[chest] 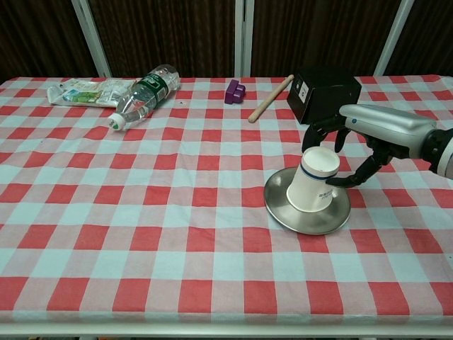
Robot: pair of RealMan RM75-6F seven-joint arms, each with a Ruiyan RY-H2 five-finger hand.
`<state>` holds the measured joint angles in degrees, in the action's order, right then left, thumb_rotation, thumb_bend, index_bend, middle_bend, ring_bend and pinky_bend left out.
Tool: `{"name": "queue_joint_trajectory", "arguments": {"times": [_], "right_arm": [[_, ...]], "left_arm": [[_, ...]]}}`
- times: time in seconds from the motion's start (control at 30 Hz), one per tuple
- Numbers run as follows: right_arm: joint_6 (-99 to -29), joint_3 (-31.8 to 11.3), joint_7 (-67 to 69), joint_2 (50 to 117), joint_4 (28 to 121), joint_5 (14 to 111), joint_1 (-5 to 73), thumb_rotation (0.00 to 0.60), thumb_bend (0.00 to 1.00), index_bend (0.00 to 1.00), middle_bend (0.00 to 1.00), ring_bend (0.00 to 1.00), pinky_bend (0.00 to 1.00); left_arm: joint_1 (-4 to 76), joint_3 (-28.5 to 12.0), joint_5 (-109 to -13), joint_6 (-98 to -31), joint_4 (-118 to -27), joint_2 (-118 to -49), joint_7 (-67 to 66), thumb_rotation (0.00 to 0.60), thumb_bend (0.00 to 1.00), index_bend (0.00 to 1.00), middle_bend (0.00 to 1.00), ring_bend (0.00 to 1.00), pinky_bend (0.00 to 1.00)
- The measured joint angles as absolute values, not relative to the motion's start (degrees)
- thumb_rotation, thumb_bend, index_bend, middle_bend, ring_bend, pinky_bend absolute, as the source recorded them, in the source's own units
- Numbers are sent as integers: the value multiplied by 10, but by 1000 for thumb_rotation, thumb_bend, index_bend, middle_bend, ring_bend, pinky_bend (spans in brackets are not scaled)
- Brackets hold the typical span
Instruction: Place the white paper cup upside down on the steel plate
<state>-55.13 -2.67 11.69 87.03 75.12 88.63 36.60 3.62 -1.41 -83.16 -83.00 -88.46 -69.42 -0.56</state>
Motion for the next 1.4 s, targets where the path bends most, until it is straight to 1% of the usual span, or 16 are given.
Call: {"name": "queue_joint_trajectory", "arguments": {"times": [0.23, 0.47, 0.53, 0.73, 0.97, 1.23, 1.4], "right_arm": [[-572, -2, 142, 854, 779, 917, 362, 600, 227, 492, 411, 235, 354], [-559, -17, 138, 873, 737, 890, 370, 600, 228, 492, 406, 235, 354], [-559, -16, 144, 874, 738, 892, 371, 600, 229, 492, 406, 235, 354], [-562, 5, 160, 862, 755, 920, 373, 600, 229, 492, 407, 235, 354], [-566, -15, 166, 879, 723, 898, 376, 600, 229, 493, 406, 235, 354], [-583, 9, 167, 865, 750, 933, 377, 600, 229, 493, 407, 235, 354], [-580, -1, 155, 872, 732, 916, 378, 600, 229, 492, 407, 235, 354]], "left_arm": [[36, -14, -831, -830, -886, -694, -8, 600, 63, 283, 256, 125, 139], [34, -14, -830, -832, -889, -692, -10, 600, 63, 284, 256, 125, 139], [34, -14, -829, -832, -890, -691, -11, 600, 63, 283, 256, 125, 139], [36, -15, -831, -831, -891, -691, -14, 600, 62, 283, 256, 125, 139], [35, -16, -830, -833, -892, -690, -14, 600, 62, 283, 256, 125, 139], [37, -16, -829, -830, -890, -693, -15, 600, 63, 283, 256, 126, 139], [37, -16, -829, -830, -889, -693, -15, 600, 63, 283, 256, 125, 139]]}}
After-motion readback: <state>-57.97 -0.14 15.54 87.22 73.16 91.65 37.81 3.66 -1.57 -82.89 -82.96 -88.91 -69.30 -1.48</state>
